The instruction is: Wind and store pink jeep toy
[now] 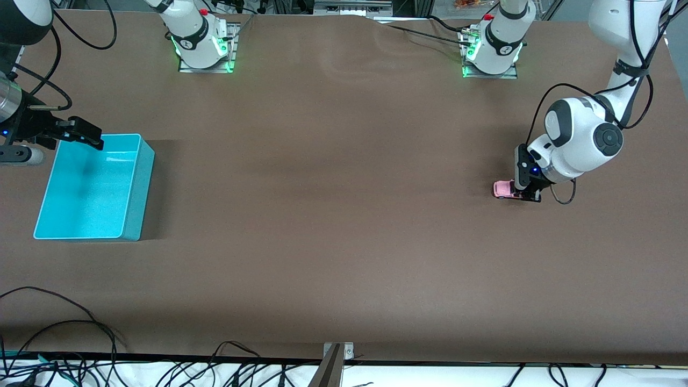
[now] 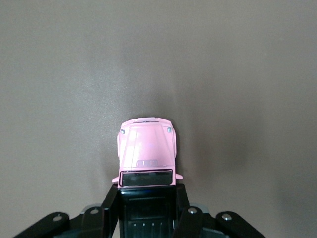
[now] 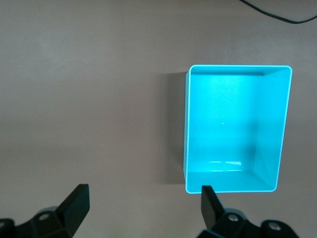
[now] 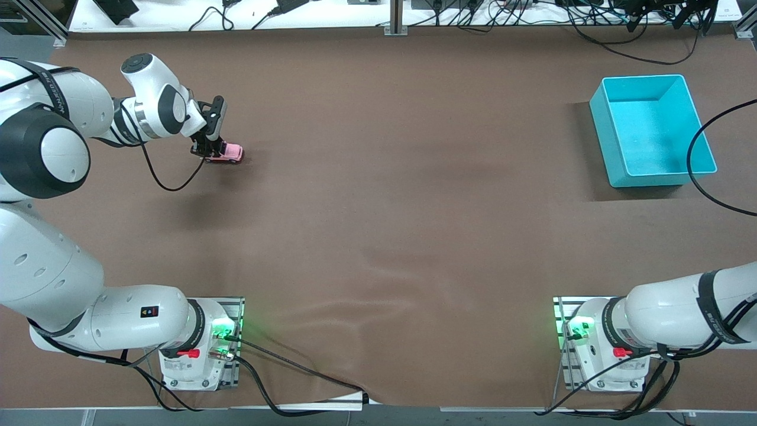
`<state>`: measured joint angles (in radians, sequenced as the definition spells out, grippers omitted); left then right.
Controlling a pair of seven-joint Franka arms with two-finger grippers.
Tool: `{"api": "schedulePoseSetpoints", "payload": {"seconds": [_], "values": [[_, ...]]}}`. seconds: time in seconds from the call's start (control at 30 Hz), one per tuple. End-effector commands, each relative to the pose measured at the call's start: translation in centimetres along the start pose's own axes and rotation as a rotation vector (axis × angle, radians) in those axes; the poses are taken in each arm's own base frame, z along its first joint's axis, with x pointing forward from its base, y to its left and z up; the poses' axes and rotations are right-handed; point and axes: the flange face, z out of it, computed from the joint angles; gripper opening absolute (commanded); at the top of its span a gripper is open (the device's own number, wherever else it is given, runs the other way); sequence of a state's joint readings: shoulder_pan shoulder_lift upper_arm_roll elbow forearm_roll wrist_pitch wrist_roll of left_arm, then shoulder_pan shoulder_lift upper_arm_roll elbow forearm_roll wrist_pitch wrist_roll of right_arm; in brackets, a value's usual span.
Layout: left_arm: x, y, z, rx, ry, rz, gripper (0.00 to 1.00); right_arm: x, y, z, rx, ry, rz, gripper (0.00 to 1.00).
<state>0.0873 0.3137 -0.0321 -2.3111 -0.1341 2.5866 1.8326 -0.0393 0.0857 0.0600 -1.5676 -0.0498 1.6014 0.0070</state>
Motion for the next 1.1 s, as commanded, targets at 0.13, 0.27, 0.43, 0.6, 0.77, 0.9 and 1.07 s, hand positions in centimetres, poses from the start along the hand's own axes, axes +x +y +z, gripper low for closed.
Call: {"api": "schedulePoseSetpoints", "payload": {"seconds": [0.13, 0.27, 0.43, 0.6, 0.77, 0.9, 1.07], "values": [[-0.2, 0.4, 1.0, -0.021, 0.024, -0.001, 0.08, 0.3, 0.0, -0.6, -0.009, 0.000, 0.011, 1.00], [-0.5, 0.4, 1.1, -0.021, 0.025, -0.004, 0.06, 0.3, 0.0, -0.6, -0.009, 0.000, 0.011, 1.00], [-1.0, 0.6, 1.4, -0.028, 0.024, -0.011, 0.07, 0.3, 0.0, -0.6, -0.009, 0.000, 0.011, 1.00], [-2.7, 1.0, 1.5, -0.032, 0.012, -0.033, 0.08, 0.3, 0.0, -0.6, -0.009, 0.000, 0.011, 1.00], [-4.1, 1.4, 1.7, -0.039, 0.007, -0.007, 0.07, 0.3, 0.0, -0.6, -0.009, 0.000, 0.011, 1.00], [-4.7, 1.6, 1.8, -0.041, 0.006, -0.009, 0.07, 0.3, 0.0, -0.6, -0.009, 0.000, 0.011, 1.00], [-6.6, 2.2, 2.0, -0.049, -0.005, 0.001, 0.08, 0.3, 0.0, -0.6, -0.009, 0.000, 0.011, 1.00]]}}
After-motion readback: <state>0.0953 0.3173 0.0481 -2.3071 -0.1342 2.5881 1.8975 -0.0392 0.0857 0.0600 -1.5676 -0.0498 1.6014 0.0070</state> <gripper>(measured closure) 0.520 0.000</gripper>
